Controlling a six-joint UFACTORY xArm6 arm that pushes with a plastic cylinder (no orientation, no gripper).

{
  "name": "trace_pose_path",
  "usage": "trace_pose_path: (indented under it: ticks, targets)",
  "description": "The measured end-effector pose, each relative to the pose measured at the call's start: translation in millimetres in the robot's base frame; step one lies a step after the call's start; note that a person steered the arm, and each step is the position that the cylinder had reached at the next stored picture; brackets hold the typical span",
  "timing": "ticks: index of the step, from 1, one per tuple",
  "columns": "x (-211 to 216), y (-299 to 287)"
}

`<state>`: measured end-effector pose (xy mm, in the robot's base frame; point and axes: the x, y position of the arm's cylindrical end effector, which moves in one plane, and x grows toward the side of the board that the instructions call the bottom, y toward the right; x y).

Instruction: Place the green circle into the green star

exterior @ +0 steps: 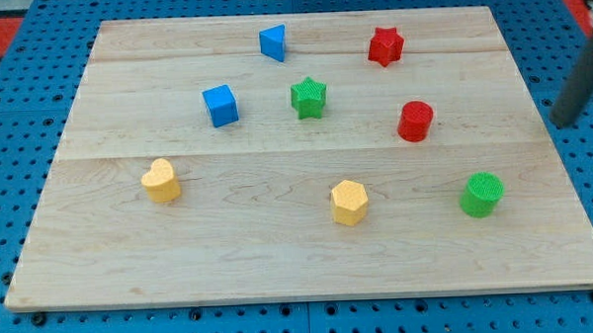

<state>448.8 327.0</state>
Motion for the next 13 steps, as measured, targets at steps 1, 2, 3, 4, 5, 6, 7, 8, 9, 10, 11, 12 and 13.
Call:
trace_pose_path:
  ticks: [1, 2, 3, 4, 5, 6, 7, 8, 9, 10, 11, 12, 13]
  targets:
    - [52, -33]
    - [73, -62]
    - [67, -110]
    - [70, -146]
    - [63, -146]
    - [58, -171]
    - [60, -175]
    - [96, -161]
    - [115, -218]
    - [47, -210]
    - [8, -246]
    - [-22, -242]
    - [-47, -211]
